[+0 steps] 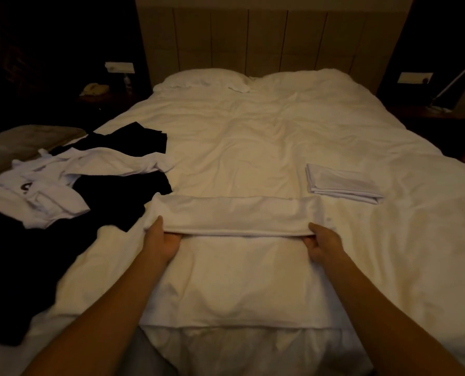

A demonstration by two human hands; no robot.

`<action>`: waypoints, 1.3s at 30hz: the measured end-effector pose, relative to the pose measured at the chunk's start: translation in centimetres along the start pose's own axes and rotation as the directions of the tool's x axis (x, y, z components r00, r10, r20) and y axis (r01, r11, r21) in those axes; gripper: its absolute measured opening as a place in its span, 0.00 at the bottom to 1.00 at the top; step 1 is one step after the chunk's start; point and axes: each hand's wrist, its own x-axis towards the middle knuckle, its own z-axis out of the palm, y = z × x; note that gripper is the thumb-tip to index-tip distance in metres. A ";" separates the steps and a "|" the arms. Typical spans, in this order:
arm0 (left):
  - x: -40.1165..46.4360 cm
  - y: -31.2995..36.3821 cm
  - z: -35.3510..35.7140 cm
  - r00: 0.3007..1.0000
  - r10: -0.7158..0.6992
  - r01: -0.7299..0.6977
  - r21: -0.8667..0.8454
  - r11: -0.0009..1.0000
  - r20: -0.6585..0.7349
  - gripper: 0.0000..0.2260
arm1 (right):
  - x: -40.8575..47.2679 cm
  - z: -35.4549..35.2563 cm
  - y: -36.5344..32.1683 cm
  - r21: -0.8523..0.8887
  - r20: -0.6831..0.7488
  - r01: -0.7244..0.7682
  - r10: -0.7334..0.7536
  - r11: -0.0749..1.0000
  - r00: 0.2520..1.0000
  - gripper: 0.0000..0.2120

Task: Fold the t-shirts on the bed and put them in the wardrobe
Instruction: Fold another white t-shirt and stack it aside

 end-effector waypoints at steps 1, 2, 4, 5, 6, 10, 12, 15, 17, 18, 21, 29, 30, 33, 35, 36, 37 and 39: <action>0.2 0.4 -0.4 1.000 -0.008 0.009 -0.012 1.000 0.027 0.14 | 0.5 -0.5 -0.5 -0.035 -0.012 0.038 -0.038 0.999 0.999 0.18; 0.3 0.7 -0.8 0.999 -0.036 0.036 -0.021 0.999 0.041 0.14 | 1.0 -1.0 -1.0 -0.067 -0.006 0.065 -0.065 0.996 0.998 0.15; 0.3 1.9 -1.1 0.998 -0.011 0.007 0.059 0.998 0.068 0.21 | 1.8 -1.8 -1.9 -0.122 0.044 0.064 -0.059 0.990 0.997 0.10; 0.6 2.6 -1.3 0.999 -0.003 -0.002 0.100 0.995 0.049 0.27 | 2.1 -1.9 -2.4 -0.146 0.071 0.041 -0.031 0.988 0.997 0.08; 0.7 3.3 -1.4 0.999 0.012 -0.020 0.165 0.986 0.053 0.30 | 2.3 -1.9 -2.7 -0.186 0.097 0.018 0.000 0.982 0.995 0.05; 2.3 5.2 -1.0 0.995 -0.102 0.103 0.257 0.961 -0.020 0.15 | 4.0 -1.1 -4.6 -0.418 0.144 -0.012 0.079 0.908 0.986 0.06; 3.4 5.8 -0.5 0.990 -0.125 0.141 0.396 0.907 -0.066 0.16 | 4.8 -0.6 -5.6 -0.549 0.139 -0.032 0.128 0.836 0.982 0.13; 5.2 6.5 0.3 0.979 -0.189 0.201 0.576 0.792 -0.082 0.17 | 5.7 0.4 -6.7 -0.670 0.108 -0.043 0.154 0.741 0.982 0.14; 6.1 6.6 0.9 0.972 -0.208 0.227 0.641 0.733 -0.106 0.14 | 6.2 0.9 -6.9 -0.721 0.100 -0.028 0.144 0.692 0.984 0.17; 6.5 6.5 1.2 0.971 -0.210 0.233 0.671 0.704 -0.117 0.11 | 6.5 1.1 -6.8 -0.738 0.104 -0.013 0.133 0.674 0.986 0.19; 7.7 5.9 0.8 0.971 -0.149 0.237 0.704 0.669 -0.185 0.14 | 6.6 1.2 -6.4 -0.755 0.129 0.047 0.077 0.654 0.989 0.14; 8.3 5.7 -0.9 0.987 -0.013 0.112 0.627 0.771 -0.160 0.20 | 8.0 -0.2 -5.4 -0.700 0.229 0.271 -0.152 0.660 0.961 0.19; 7.9 5.7 -1.1 0.987 -0.002 0.105 0.648 0.754 -0.158 0.20 | 7.8 -0.2 -5.3 -0.714 0.227 0.283 -0.171 0.640 0.959 0.18; 6.8 5.8 -1.2 0.996 0.013 0.053 0.722 0.690 -0.085 0.22 | 7.4 -0.5 -5.1 -0.727 0.257 0.325 -0.200 0.605 0.946 0.17; 6.1 5.8 -1.4 0.998 0.025 0.026 0.757 0.653 -0.055 0.25 | 6.9 -0.6 -5.2 -0.724 0.320 0.381 -0.209 0.575 0.924 0.18; 5.7 5.8 -1.5 0.998 0.033 0.021 0.767 0.641 -0.055 0.26 | 6.6 -0.8 -5.3 -0.737 0.347 0.410 -0.220 0.538 0.912 0.20; 5.4 5.7 -1.7 0.998 0.039 0.019 0.772 0.635 -0.057 0.26 | 6.4 -0.9 -5.4 -0.747 0.367 0.437 -0.239 0.501 0.899 0.23; 4.8 5.5 -1.9 0.995 0.062 0.017 0.775 0.631 -0.072 0.26 | 6.1 -1.0 -5.4 -0.794 0.352 0.462 -0.320 0.395 0.880 0.25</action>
